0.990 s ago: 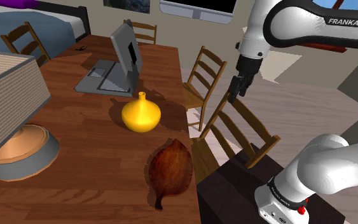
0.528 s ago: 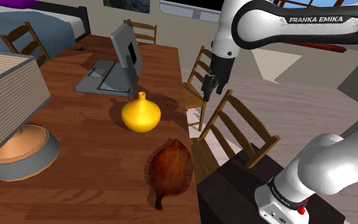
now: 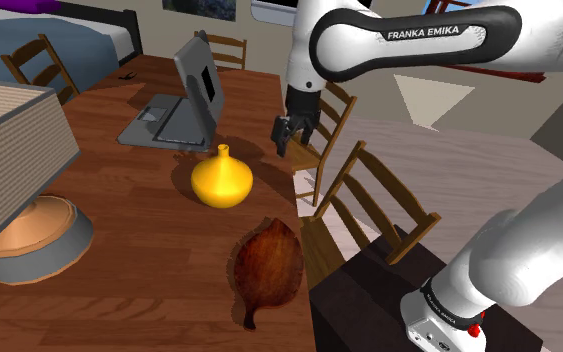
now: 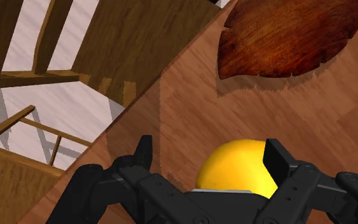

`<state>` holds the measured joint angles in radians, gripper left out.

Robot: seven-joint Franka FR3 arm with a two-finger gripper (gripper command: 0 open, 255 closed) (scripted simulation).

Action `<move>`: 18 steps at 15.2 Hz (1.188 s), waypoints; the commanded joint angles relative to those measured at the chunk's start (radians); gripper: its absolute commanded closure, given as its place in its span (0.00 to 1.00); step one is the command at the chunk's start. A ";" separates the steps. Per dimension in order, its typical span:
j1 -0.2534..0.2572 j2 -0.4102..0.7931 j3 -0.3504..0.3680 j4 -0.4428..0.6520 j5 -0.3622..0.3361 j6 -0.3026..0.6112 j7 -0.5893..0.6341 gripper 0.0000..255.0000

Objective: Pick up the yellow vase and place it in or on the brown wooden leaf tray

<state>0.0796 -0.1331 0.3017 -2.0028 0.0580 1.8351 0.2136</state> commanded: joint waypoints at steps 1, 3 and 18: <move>0.009 0.084 0.022 0.077 -0.029 0.012 0.042 0.00; 0.021 0.160 0.037 0.153 -0.060 0.016 0.079 0.00; 0.138 0.563 0.053 0.567 -0.235 0.009 0.226 0.00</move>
<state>0.2186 0.4272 0.3559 -1.4230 -0.1753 1.8284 0.4387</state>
